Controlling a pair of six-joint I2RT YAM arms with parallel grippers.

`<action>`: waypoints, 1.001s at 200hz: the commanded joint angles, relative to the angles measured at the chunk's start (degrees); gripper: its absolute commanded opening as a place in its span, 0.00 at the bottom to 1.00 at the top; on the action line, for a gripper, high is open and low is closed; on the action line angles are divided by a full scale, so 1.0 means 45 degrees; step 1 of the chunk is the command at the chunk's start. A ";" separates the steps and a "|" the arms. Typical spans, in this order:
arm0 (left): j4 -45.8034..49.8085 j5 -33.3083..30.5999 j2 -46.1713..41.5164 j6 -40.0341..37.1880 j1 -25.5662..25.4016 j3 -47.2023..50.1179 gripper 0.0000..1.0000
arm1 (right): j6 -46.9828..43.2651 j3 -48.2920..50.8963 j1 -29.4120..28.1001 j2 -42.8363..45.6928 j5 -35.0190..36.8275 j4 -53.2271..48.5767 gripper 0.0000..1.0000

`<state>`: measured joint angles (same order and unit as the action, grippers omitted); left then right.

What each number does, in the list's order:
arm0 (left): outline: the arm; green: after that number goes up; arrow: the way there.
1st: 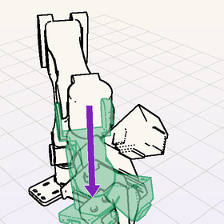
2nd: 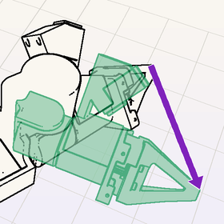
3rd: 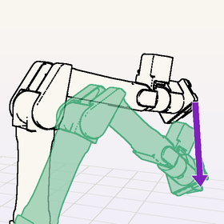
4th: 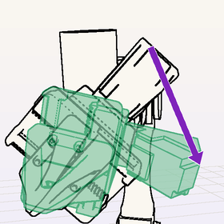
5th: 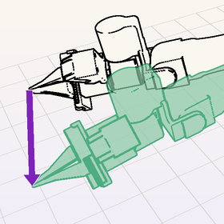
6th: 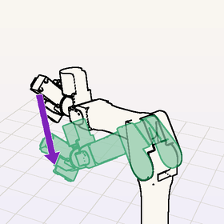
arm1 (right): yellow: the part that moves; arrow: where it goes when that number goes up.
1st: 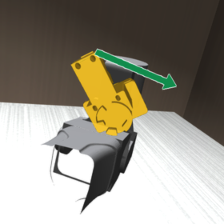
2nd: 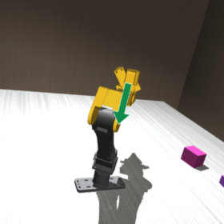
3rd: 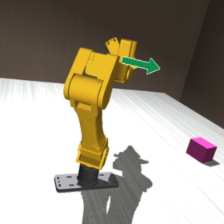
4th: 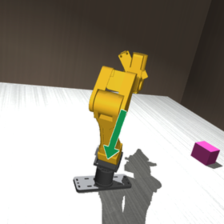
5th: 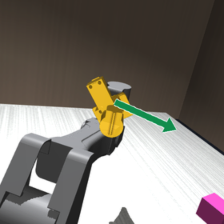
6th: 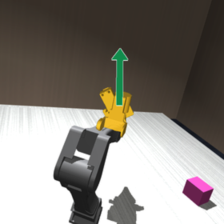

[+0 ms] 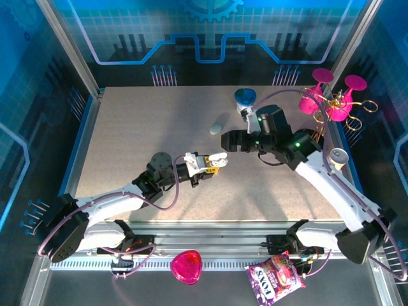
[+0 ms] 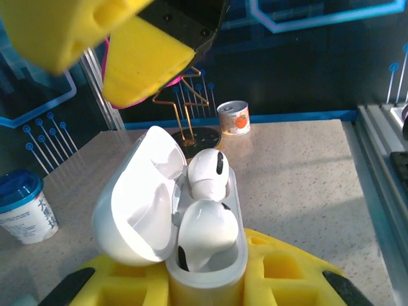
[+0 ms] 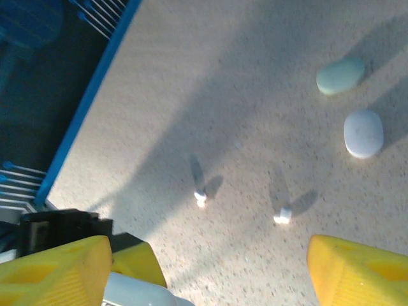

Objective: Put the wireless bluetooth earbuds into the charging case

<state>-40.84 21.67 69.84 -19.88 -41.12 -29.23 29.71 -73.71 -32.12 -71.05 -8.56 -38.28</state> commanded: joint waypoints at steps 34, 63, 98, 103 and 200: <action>0.0383 -0.0797 0.0026 -0.0839 -0.0073 -0.0719 0.17 | -0.1389 -0.1258 -0.0117 -0.0862 -0.0269 -0.2871 0.82; 0.0413 -0.1007 -0.0028 -0.0700 -0.0060 -0.0730 0.17 | -0.1937 -0.1196 -0.0243 -0.0717 -0.0426 -0.3246 0.82; 0.0358 -0.1224 0.0055 -0.0437 -0.0046 -0.0796 0.17 | -0.2410 -0.1276 -0.0561 -0.0678 -0.0345 -0.3756 0.83; 0.0345 -0.1274 0.0082 -0.0352 -0.0038 -0.0790 0.17 | -0.2456 -0.1254 -0.0631 -0.0666 -0.0326 -0.3768 0.83; 0.0646 0.4233 -0.0070 0.3187 0.1376 -0.0944 0.15 | -0.8240 0.0989 -0.2019 0.2427 -0.1217 -0.0791 0.73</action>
<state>-37.63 28.53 70.26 -10.94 -36.38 -31.31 8.03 -71.07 -35.92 -61.84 -12.75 -44.62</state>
